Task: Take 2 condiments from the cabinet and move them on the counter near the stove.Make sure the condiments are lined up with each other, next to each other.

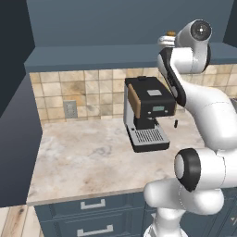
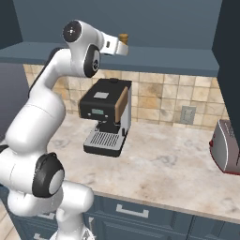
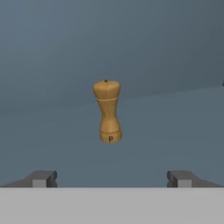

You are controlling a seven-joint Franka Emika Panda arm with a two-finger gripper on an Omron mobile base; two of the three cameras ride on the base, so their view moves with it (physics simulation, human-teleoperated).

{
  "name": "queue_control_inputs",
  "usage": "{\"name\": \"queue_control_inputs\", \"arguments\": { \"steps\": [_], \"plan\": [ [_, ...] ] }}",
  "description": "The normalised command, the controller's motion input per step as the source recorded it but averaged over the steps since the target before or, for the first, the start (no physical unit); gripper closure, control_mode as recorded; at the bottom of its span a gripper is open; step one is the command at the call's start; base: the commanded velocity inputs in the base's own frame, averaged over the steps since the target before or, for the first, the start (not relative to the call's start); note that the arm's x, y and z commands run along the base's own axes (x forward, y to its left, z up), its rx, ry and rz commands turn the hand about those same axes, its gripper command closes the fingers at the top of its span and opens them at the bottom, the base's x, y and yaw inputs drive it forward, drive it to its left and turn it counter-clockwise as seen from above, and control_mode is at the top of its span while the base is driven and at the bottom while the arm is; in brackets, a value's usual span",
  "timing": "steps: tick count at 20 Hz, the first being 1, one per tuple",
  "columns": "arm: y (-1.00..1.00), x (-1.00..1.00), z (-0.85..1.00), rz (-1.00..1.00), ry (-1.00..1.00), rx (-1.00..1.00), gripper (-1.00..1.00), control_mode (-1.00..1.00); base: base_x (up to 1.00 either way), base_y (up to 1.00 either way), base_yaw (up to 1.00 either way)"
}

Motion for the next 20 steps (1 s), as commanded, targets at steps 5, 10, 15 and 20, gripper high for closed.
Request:
{"name": "queue_control_inputs", "arguments": {
  "steps": [5, 10, 15, 20],
  "plan": [
    [-0.05, 0.43, 0.00, 0.00, 0.09, 0.00, -1.00, -1.00, 0.00, 0.00, 0.00],
    [-0.07, 0.37, 0.00, 0.00, 0.03, 0.00, -1.00, -1.00, 0.00, 0.00, 0.00],
    [-0.13, 0.30, 0.00, 0.00, 0.00, 0.00, -1.00, -1.00, 0.00, 0.00, 0.00],
    [-0.09, 0.27, -0.03, -0.01, 0.00, 0.00, -1.00, -1.00, 0.00, 0.00, 0.00]
  ]
}}
